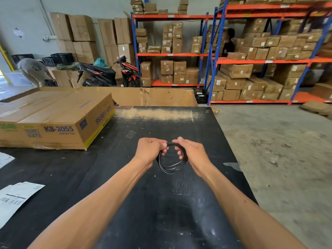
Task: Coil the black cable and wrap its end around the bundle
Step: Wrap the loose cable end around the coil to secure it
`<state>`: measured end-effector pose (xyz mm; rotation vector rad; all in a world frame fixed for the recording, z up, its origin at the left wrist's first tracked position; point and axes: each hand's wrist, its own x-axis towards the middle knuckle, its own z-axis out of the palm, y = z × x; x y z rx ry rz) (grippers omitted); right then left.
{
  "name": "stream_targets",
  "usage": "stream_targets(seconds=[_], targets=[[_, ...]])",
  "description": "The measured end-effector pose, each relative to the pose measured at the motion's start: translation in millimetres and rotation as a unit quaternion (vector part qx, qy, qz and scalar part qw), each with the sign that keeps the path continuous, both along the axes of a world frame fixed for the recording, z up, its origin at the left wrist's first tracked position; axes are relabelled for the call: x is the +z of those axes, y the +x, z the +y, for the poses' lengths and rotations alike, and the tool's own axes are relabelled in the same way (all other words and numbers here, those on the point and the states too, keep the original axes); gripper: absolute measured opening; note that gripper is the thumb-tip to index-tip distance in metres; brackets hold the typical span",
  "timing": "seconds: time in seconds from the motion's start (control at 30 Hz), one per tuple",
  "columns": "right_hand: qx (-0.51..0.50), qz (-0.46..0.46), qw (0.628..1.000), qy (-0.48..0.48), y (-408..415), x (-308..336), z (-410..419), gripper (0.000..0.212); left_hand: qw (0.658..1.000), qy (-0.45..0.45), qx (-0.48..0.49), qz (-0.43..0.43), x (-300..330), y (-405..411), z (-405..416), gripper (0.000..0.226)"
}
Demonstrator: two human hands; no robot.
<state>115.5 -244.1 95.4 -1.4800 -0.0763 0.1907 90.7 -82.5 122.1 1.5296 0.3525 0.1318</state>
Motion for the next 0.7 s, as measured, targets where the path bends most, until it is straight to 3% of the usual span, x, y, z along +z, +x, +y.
stream_targets(seconds=[0.07, 0.13, 0.23, 0.3, 0.37, 0.43, 0.5, 0.6, 0.67, 0.7], targets=[[0.008, 0.018, 0.999, -0.048, 7.2, -3.8, -15.0, 0.033, 1.000, 0.007, 0.007, 0.004, -7.7, 1.5, 0.0, 0.019], [-0.036, -0.008, 0.987, -0.159, 17.2, -10.3, -33.8, 0.032, 1.000, 0.012, 0.010, 0.009, -15.3, 1.8, 2.0, 0.019], [-0.110, -0.061, 0.929, -0.348, 29.9, -23.2, -66.1, 0.021, 1.000, 0.016, 0.014, 0.016, -26.6, -0.5, 7.0, 0.017], [-0.088, -0.072, 0.888, -0.445, 36.7, -34.3, -84.6, 0.038, 1.000, 0.018, 0.020, 0.017, -33.4, -1.0, 11.8, 0.017], [0.012, -0.112, 0.818, -0.564, 41.1, -44.8, -97.3, 0.047, 0.999, 0.020, 0.026, 0.014, -39.0, -0.8, 16.1, 0.019], [0.119, -0.153, 0.717, -0.670, 41.3, -53.0, -104.9, 0.049, 0.999, 0.016, 0.030, 0.016, -44.2, -2.0, 16.8, 0.020], [0.172, -0.168, 0.648, -0.723, 38.2, -59.9, -106.9, 0.048, 0.999, 0.013, 0.026, 0.022, -48.9, -6.4, 14.3, 0.020], [0.175, -0.173, 0.591, -0.768, 33.6, -64.3, -100.9, 0.033, 0.999, 0.011, 0.018, 0.028, -49.7, -11.2, 10.0, 0.018], [0.157, -0.173, 0.570, -0.788, 28.7, -61.0, -94.8, 0.028, 0.999, 0.011, 0.015, 0.026, -48.9, -12.0, 7.3, 0.016], [0.142, -0.170, 0.581, -0.783, 26.8, -57.5, -92.2, 0.027, 1.000, 0.010, 0.013, 0.022, -47.9, -12.5, 5.6, 0.014]])
